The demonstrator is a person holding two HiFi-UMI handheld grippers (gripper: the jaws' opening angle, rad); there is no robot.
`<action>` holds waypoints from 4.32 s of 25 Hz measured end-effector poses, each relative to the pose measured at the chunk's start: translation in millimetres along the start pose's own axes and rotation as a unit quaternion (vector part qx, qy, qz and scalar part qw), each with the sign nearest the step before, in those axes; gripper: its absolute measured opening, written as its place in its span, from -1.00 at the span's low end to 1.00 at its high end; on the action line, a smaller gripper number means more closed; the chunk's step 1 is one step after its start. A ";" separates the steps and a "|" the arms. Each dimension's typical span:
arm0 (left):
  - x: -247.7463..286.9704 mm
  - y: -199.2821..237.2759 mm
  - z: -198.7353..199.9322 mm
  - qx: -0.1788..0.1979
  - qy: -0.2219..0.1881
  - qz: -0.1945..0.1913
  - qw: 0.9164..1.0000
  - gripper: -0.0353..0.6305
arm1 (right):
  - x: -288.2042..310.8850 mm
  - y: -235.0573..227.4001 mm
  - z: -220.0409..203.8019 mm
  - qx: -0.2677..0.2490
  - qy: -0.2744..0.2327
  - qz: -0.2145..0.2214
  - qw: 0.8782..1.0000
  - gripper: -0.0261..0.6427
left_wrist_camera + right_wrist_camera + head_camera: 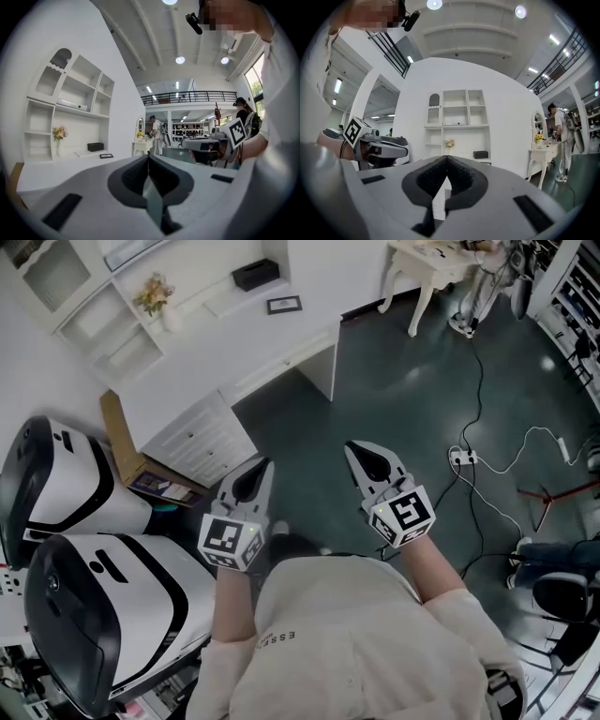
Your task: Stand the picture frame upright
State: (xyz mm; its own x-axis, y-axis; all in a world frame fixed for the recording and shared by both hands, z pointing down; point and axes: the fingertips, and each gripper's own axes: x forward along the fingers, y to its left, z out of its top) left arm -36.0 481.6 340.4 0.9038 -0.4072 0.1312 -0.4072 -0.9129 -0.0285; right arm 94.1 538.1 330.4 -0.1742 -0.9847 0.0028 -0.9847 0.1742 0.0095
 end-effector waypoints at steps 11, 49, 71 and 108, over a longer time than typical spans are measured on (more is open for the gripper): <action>29.6 -0.5 -3.9 -0.022 0.006 -0.005 1.000 -0.35 | 1.9 -37.2 -21.6 0.044 0.028 -0.020 0.998 -0.35; 312.3 366.2 18.7 -0.034 0.035 -0.063 0.997 -0.35 | 423.5 -223.2 -32.6 0.072 0.109 -0.075 0.989 -0.35; 507.4 447.4 -14.3 -0.079 0.080 0.071 0.991 -0.35 | 606.7 -414.4 -135.3 0.069 0.275 0.054 0.958 -0.35; 492.6 475.2 -100.0 -0.175 0.131 0.168 0.961 -0.35 | 682.8 -457.6 -289.7 0.138 0.468 0.008 0.873 -0.60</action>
State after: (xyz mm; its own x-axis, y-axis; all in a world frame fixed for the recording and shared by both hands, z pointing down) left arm 202.6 -150.1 490.6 0.6686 -0.6142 0.4193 -0.7306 -0.6476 0.2164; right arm 428.6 -213.7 617.6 -0.2312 -0.5269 0.8179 -0.9694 0.0536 -0.2395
